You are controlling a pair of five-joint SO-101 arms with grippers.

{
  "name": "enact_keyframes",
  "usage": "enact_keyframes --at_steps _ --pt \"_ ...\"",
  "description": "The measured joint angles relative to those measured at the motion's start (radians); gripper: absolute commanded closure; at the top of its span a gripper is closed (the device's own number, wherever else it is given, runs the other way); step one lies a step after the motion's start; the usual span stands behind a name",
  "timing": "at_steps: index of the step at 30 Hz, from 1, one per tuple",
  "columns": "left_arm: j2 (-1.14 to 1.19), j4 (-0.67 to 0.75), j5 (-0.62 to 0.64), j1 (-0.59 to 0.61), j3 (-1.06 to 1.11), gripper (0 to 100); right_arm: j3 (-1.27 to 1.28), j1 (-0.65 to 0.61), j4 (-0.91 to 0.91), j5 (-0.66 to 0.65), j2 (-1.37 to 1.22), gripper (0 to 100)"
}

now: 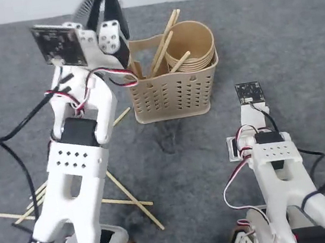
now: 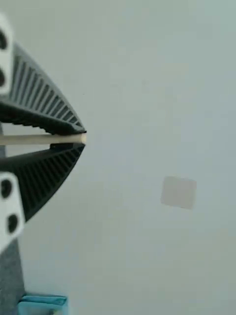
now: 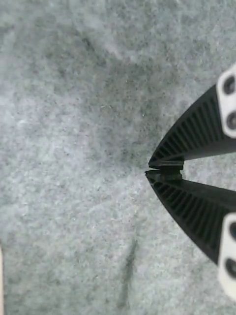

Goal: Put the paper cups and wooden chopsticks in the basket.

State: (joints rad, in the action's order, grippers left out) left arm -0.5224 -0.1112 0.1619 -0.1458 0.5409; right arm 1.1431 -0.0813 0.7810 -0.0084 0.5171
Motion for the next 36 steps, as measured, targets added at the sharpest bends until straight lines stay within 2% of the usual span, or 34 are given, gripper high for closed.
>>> enact_keyframes --at_steps 6,13,17,24,31,36 --pt "0.002 0.0 0.0 0.0 0.133 98 0.0 0.0 0.0 0.0 0.0 99.1" --pt "0.002 0.0 0.0 0.0 0.153 77 0.0 0.0 0.0 -0.029 0.0 99.1" --pt "-0.032 -0.054 0.0 0.0 0.14 81 0.0 0.0 0.0 -0.04 0.0 99.1" --pt "-0.255 -0.454 -0.002 0.006 -0.08 94 0.0 0.0 0.0 -0.046 0.0 99.1" --pt "-0.299 -0.904 0.0 0.195 -0.393 98 0.0 0.0 0.0 -0.046 0.0 99.1" --pt "-0.199 -1.138 0.035 0.356 -0.463 98 0.0 0.0 0.0 -0.046 0.0 99.1"
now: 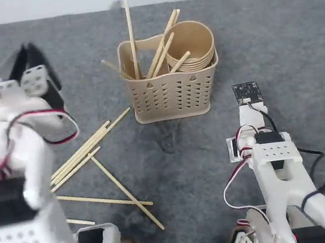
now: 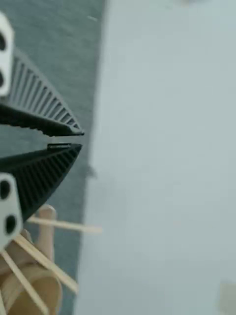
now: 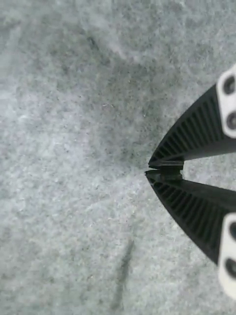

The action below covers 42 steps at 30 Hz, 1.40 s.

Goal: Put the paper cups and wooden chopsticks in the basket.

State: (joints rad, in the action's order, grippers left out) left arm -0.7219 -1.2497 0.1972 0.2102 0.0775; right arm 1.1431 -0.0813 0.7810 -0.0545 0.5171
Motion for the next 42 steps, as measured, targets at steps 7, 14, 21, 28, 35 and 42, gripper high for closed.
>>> enact_keyframes --at_steps 7,14,21,28,35,42 --pt "0.226 -0.18 0.101 0.206 -0.005 98 0.0 0.002 0.0 0.0 0.0 99.1" --pt "0.371 -0.192 0.012 0.269 0.112 98 0.0 0.0 0.0 0.0 0.0 99.1" --pt "0.361 -0.17 -0.29 0.244 0.307 98 0.0 0.002 0.0 0.0 0.0 99.1" --pt "0.325 0.124 -0.612 0.146 0.586 97 0.0 0.0 0.0 0.0 0.0 99.1" --pt "0.325 0.446 -0.651 0.015 0.79 97 0.0 0.0 0.0 0.0 0.0 99.1" --pt "0.324 0.485 -0.641 -0.101 0.795 88 0.0 0.0 0.0 -0.002 0.0 99.1"
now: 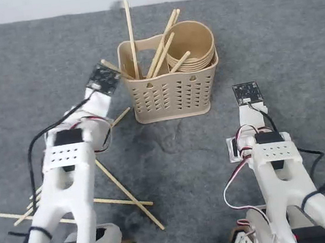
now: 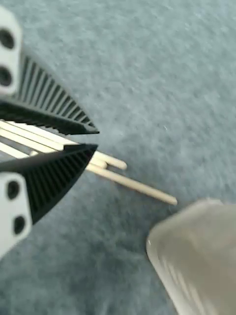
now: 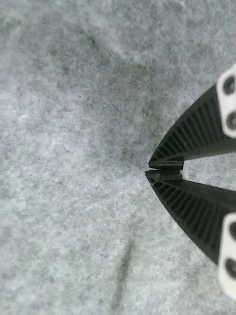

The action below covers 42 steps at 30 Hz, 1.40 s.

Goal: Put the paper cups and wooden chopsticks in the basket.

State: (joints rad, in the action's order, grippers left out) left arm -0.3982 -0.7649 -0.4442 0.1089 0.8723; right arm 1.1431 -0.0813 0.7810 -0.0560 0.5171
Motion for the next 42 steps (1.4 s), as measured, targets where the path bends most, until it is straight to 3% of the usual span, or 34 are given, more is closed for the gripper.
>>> enact_keyframes --at_steps 3,9,17,24,32,38,42 --pt "0.032 0.048 0.0 -0.031 0.0 82 0.0 0.0 0.0 0.0 0.0 99.1" --pt "0.166 0.169 0.002 -0.031 0.0 81 0.0 0.0 0.0 -0.002 0.0 99.1" --pt "0.184 0.184 0.009 -0.031 0.017 88 0.0 0.0 0.0 -0.002 0.0 99.1" --pt "-0.074 0.1 0.021 -0.035 0.115 89 0.0 0.0 0.0 -0.002 0.0 99.1" --pt "-0.493 0.003 0.17 0.026 0.203 89 0.0 0.0 0.0 -0.002 0.0 99.1" --pt "-0.773 -0.043 0.353 0.144 0.33 89 -0.008 0.032 0.031 -0.003 0.0 99.1" --pt "-0.801 0.008 0.5 0.219 0.437 89 -0.163 0.071 0.247 -0.002 -0.017 99.0"
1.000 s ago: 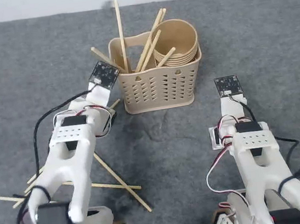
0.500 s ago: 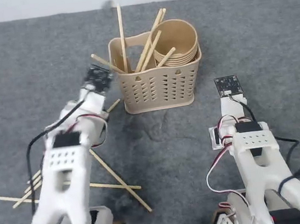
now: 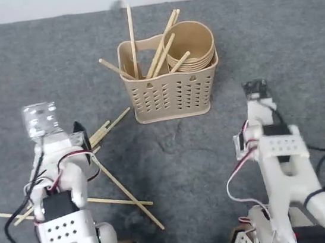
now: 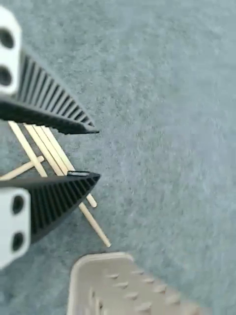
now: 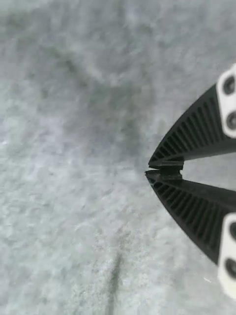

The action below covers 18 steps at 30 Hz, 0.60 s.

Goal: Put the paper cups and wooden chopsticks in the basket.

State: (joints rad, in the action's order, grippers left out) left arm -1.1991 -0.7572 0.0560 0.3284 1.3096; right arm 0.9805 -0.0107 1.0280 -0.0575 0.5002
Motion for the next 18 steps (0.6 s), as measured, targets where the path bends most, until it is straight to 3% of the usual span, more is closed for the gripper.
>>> enact_keyframes --at_steps 9,14,18 --pt "0.218 0.032 0.026 0.034 0.011 89 -0.781 0.02 0.689 -0.002 -0.269 96.5" --pt "0.46 0.046 0.029 0.084 -0.087 89 -1.221 0.02 0.727 0.098 -0.373 77.7" --pt "0.649 0.046 0.029 0.117 -0.192 89 -1.467 -0.005 0.727 0.126 -0.423 79.8"
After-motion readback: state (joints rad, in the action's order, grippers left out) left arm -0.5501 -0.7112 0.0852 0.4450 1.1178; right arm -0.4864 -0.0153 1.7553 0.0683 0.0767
